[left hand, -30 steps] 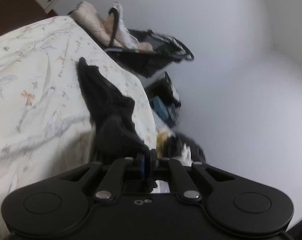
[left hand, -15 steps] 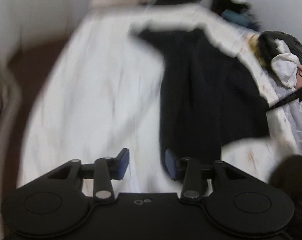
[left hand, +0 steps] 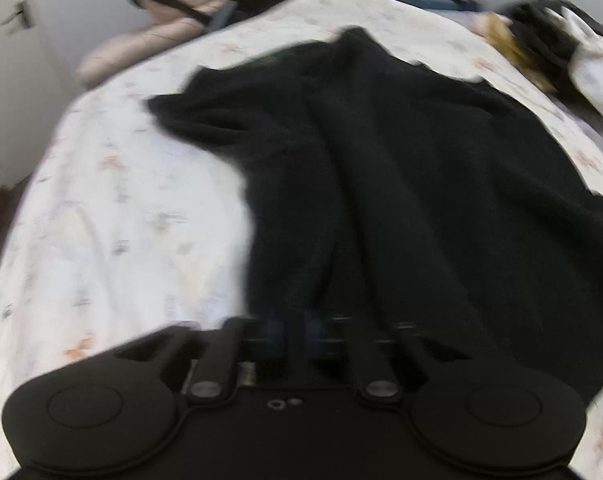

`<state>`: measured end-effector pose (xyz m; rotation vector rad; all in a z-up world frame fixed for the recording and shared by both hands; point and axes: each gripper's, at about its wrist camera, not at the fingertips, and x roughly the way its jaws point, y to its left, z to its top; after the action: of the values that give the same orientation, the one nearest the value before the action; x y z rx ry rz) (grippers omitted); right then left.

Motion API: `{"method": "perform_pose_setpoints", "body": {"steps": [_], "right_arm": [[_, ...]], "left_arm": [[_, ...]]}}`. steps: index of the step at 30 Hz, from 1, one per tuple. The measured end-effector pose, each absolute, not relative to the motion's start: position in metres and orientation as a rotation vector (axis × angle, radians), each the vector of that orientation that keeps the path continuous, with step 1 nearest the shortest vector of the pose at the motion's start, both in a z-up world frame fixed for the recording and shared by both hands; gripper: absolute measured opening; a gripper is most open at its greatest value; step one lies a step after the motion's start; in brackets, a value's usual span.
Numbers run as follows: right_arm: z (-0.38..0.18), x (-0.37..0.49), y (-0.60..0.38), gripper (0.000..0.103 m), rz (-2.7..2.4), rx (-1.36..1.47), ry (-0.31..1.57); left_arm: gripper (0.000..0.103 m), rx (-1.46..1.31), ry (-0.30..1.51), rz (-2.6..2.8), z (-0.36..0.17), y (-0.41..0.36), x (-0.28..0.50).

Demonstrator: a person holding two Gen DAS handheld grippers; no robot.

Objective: Fold clothes

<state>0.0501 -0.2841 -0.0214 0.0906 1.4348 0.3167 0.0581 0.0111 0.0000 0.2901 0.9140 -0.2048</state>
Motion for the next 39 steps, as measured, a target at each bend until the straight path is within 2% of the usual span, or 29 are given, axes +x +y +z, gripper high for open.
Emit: {"method": "perform_pose_setpoints", "body": {"steps": [3, 7, 9, 12, 14, 16, 18, 21, 29, 32, 34, 39], "right_arm": [[-0.022, 0.052, -0.289, 0.043, 0.318, 0.098, 1.439], [-0.022, 0.054, -0.290, 0.043, 0.326, 0.084, 1.440], [-0.021, 0.054, -0.291, 0.043, 0.329, 0.071, 1.442], [-0.020, 0.055, -0.293, 0.044, 0.330, 0.069, 1.449], [-0.019, 0.056, -0.296, 0.045, 0.329, 0.077, 1.454], [-0.016, 0.056, -0.299, 0.045, 0.327, 0.093, 1.455], [-0.016, 0.056, -0.305, 0.045, 0.327, 0.126, 1.456], [-0.016, 0.056, -0.315, 0.047, 0.331, 0.205, 1.450], [-0.009, 0.059, -0.317, 0.047, 0.365, 0.247, 1.408], [-0.014, 0.057, -0.319, 0.047, 0.356, 0.260, 1.408], [-0.020, 0.055, -0.326, 0.051, 0.352, 0.316, 1.403], [-0.019, 0.053, -0.340, 0.052, 0.338, 0.361, 1.394]], "left_arm": [[0.003, 0.267, 0.849, -0.051, 0.010, 0.045, 0.052], [0.005, 0.176, 0.902, 0.100, 0.004, 0.101, 0.046], [0.016, 0.110, 0.934, 0.120, -0.003, 0.120, 0.043], [0.026, 0.022, 0.937, 0.086, -0.001, 0.133, 0.043], [0.025, 0.001, 0.903, 0.056, 0.016, 0.133, 0.032], [0.040, -0.005, 0.863, 0.013, 0.039, 0.129, 0.012], [0.041, -0.034, 0.876, -0.064, 0.057, 0.121, -0.012], [0.042, -0.068, 1.006, -0.176, 0.070, 0.100, -0.055], [0.042, -0.303, 1.188, -0.203, 0.019, 0.095, -0.090], [0.042, -0.297, 1.205, -0.197, 0.013, 0.089, -0.086], [0.042, -0.268, 1.226, -0.189, 0.008, 0.082, -0.082], [0.038, -0.068, 1.222, -0.199, 0.010, 0.051, -0.074]]}}
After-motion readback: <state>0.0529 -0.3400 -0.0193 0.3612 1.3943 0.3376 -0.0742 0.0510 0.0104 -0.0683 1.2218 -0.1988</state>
